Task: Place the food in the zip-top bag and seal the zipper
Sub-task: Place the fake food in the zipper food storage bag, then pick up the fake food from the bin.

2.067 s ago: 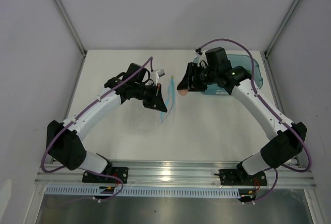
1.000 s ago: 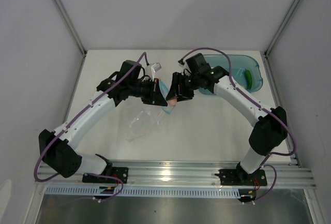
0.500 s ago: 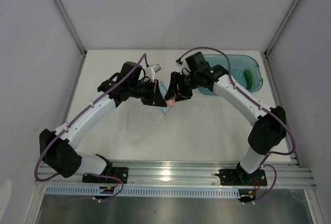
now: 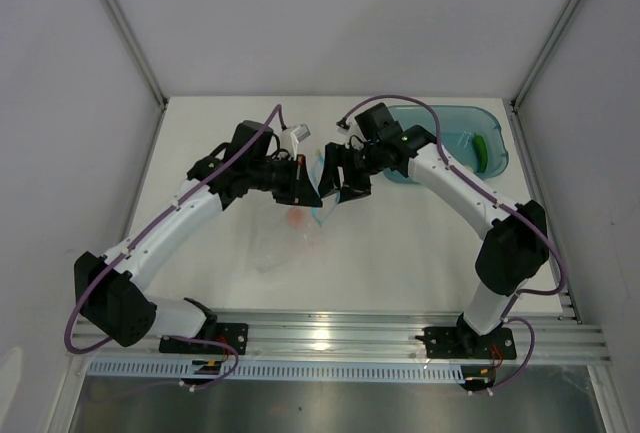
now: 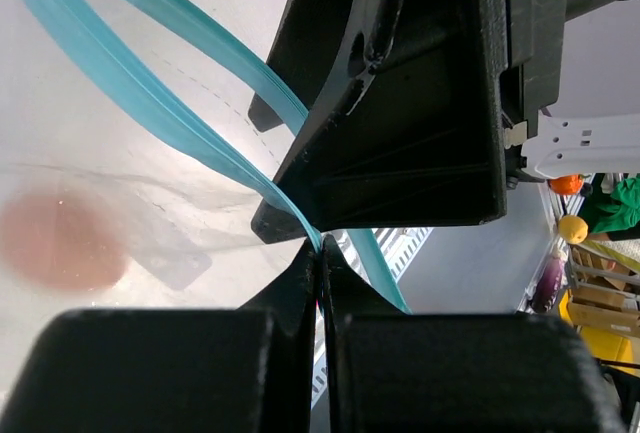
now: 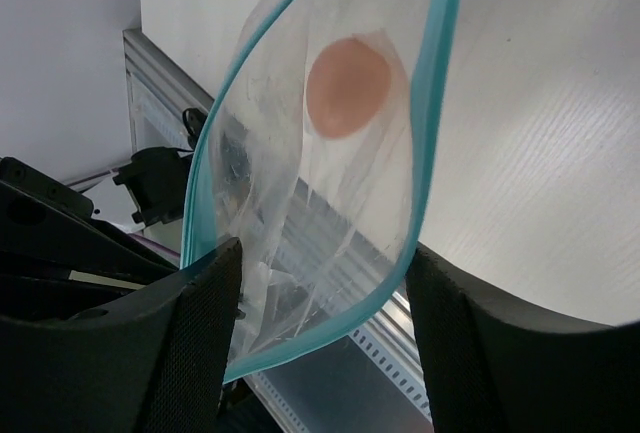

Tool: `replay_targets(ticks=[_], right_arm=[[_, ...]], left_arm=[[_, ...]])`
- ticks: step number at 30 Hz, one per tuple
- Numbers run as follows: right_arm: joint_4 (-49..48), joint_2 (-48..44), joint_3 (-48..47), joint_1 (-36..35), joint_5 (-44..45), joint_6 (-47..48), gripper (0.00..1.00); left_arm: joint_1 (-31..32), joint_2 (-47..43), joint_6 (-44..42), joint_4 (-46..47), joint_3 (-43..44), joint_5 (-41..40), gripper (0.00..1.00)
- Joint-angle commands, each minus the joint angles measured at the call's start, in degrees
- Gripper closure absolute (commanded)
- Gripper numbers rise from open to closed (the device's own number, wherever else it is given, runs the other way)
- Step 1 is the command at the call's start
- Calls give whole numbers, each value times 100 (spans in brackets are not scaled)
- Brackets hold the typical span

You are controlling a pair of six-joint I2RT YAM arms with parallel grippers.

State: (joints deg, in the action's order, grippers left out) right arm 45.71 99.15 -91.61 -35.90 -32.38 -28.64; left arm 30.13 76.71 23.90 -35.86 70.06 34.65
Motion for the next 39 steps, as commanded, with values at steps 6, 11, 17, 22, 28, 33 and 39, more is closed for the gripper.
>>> replay_targets(ticks=[6,11,17,22,28,33,39], right_arm=[[174,-97,-304,-40,188,78,31],[280,-203,-419,293,452,-44,32],[350,-388,-550,759,890,-62,31],[798,-397,-840,1199,2444,-28,1],[720,-432,-815,1804,3764,-88,1],[640,-310,-639,2604,4002,-220,1],[1043,402,-988,3229,4783,-510,1]], left_arm=[[-33,-191,-96,176,-28,-55,99],[-33,-139,-122,79,-89,-161,100],[-33,-165,-122,96,-177,-152,99],[-33,-200,-158,114,-221,-143,99],[-33,-402,-324,123,-318,-222,99],[-33,-578,-430,105,-414,-310,100],[-33,-833,-544,132,-599,-345,99]])
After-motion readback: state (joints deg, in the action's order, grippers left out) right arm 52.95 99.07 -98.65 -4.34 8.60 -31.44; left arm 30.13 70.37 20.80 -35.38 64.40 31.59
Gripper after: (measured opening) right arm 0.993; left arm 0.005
